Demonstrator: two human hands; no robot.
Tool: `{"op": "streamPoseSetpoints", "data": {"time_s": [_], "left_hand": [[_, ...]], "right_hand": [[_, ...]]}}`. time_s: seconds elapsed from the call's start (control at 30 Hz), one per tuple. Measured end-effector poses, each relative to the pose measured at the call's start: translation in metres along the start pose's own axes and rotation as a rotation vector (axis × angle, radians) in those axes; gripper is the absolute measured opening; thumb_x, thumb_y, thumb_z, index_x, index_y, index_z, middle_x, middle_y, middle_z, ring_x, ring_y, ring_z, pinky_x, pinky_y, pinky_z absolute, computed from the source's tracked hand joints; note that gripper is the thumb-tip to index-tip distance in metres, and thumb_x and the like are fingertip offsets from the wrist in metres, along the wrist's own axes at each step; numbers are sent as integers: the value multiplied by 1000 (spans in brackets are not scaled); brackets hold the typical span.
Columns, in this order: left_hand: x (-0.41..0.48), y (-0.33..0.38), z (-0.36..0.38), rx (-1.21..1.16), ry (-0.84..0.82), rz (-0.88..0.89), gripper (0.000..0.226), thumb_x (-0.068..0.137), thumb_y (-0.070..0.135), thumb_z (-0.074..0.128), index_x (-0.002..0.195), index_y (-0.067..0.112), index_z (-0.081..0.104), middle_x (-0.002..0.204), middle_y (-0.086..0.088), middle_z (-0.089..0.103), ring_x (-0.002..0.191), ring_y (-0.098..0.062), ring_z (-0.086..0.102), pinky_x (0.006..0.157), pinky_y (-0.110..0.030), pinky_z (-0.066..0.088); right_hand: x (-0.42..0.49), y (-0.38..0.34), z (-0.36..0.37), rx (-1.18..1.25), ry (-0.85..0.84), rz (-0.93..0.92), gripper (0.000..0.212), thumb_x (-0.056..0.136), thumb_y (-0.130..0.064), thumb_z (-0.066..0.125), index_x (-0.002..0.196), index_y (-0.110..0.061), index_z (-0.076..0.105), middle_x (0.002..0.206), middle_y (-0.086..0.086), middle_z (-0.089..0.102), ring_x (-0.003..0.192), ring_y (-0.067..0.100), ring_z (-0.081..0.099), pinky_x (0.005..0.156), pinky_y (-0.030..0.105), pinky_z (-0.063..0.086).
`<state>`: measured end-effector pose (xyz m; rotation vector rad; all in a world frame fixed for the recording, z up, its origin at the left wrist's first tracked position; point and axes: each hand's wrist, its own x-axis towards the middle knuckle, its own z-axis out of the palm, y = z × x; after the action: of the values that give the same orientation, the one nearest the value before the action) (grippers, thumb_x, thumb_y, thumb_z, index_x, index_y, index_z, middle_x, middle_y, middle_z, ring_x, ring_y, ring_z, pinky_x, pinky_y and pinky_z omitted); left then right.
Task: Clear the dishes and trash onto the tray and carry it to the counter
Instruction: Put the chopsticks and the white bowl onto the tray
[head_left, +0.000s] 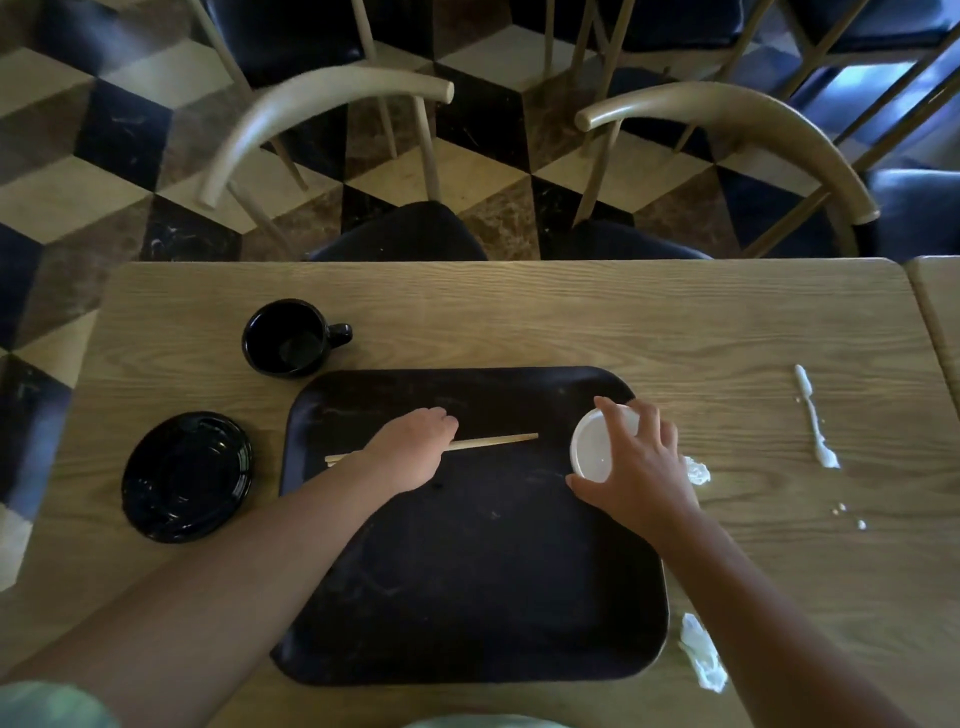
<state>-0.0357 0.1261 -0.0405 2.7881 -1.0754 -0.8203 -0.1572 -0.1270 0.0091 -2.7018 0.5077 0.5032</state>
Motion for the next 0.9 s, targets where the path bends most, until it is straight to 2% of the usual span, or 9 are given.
{"op": "streamPoseSetpoints", "data": {"time_s": [0.1,0.2,0.3,0.37,0.47,0.6,0.9], "left_hand": [[6,-3,-1,-15,-6,7,40,89,2,55,69,27,31,74,11,34,59,-8,34,56,-22,28],[10,-6,-5,-2,9,9,27,88,2,57,80,23,43,83,6,44,69,-11,43,63,-25,37],[14,-6,-10,2,27,36,16,88,4,61,91,18,55,84,6,44,74,-15,50,63,-26,37],[16,-6,-13,17,33,60,14,88,4,61,95,15,57,86,4,45,81,-18,55,64,-27,38],[20,-7,-15,22,62,49,17,87,5,63,101,14,58,96,-2,54,88,-19,56,68,-29,46],[20,-7,-17,18,92,19,22,87,8,64,108,13,58,102,-3,56,92,-20,56,75,-33,52],[5,-2,-11,96,184,6,41,83,4,68,121,13,55,106,-5,57,91,-20,55,68,-29,49]], "right_hand": [[4,-3,2,-22,-5,0,106,63,-60,77,148,-35,20,149,6,22,132,34,30,95,54,48],[5,-4,5,-29,-3,-13,106,63,-60,77,148,-34,19,150,7,21,133,35,29,94,55,49],[7,-3,9,-54,11,-23,108,62,-61,77,149,-33,19,149,6,20,133,35,29,92,54,50],[8,-3,12,-74,21,-32,109,61,-62,77,149,-34,19,149,6,20,133,35,28,91,54,50],[8,-5,15,-107,29,-43,110,61,-63,78,149,-34,19,149,7,20,132,35,28,89,55,49],[8,-8,17,-127,29,-26,110,61,-64,77,149,-34,18,149,7,19,133,36,26,91,56,47],[6,-7,20,-127,40,-31,110,64,-63,76,151,-33,16,152,8,18,136,37,25,95,57,45]]}}
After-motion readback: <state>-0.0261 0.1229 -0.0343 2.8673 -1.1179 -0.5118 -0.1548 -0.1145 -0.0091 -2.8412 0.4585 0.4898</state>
